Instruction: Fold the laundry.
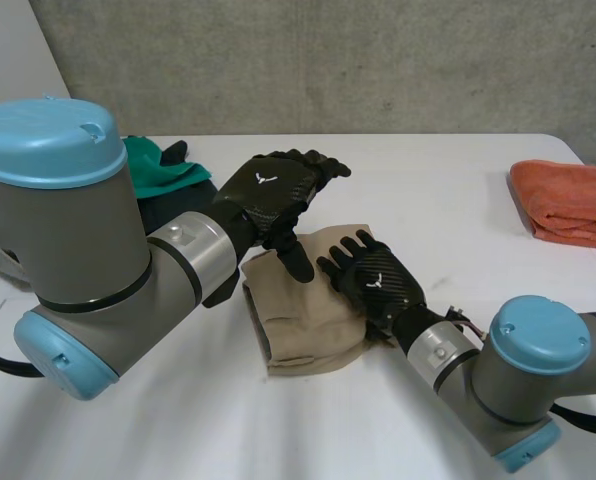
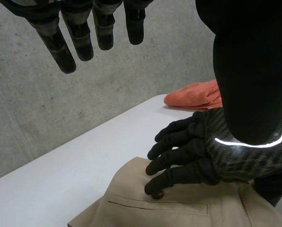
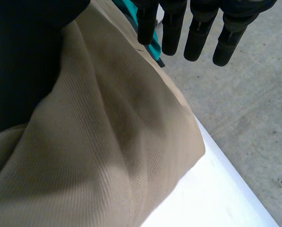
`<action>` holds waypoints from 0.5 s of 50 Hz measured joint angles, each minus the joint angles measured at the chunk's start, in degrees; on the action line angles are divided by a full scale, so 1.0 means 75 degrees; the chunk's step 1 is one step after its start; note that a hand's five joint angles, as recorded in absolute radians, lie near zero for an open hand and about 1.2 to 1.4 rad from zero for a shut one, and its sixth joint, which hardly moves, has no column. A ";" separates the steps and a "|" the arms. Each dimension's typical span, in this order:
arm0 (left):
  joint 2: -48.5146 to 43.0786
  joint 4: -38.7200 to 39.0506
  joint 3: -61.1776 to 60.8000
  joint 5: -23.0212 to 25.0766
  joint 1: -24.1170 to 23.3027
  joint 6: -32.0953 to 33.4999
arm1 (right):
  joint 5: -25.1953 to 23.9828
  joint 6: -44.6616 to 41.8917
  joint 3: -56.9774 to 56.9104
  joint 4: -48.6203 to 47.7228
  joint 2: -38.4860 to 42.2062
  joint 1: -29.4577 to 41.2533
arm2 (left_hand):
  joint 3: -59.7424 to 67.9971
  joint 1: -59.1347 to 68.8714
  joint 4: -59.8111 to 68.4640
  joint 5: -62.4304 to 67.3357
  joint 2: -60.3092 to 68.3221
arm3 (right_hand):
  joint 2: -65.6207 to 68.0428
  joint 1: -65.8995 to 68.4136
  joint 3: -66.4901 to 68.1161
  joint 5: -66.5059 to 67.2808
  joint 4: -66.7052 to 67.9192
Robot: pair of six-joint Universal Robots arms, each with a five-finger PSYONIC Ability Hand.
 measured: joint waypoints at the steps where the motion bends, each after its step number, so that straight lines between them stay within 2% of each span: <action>1: -0.0001 0.0000 -0.0003 0.0000 0.0002 0.0000 | 0.0003 0.0006 -0.0103 0.0038 0.0057 0.0042 | 0.0000 0.0000 0.0000 -0.0001 0.0000 | 0.0000 0.0000 0.0005 0.0001 0.0002; 17: 0.0032 -0.0004 -0.0010 0.0000 0.0094 0.0000 | 0.0132 0.0073 -0.1424 0.0879 0.0624 0.0298 | 0.0000 0.0001 0.0000 0.0000 -0.0001 | 0.0189 0.0385 0.0369 0.0081 0.0345; 25: 0.0079 -0.0006 -0.0010 0.0002 0.0213 -0.0009 | 0.0181 0.0257 -0.1984 0.1165 0.0792 0.0291 | 0.0000 0.0001 0.0000 0.0000 -0.0001 | 0.1877 0.1767 0.1782 0.1305 0.1773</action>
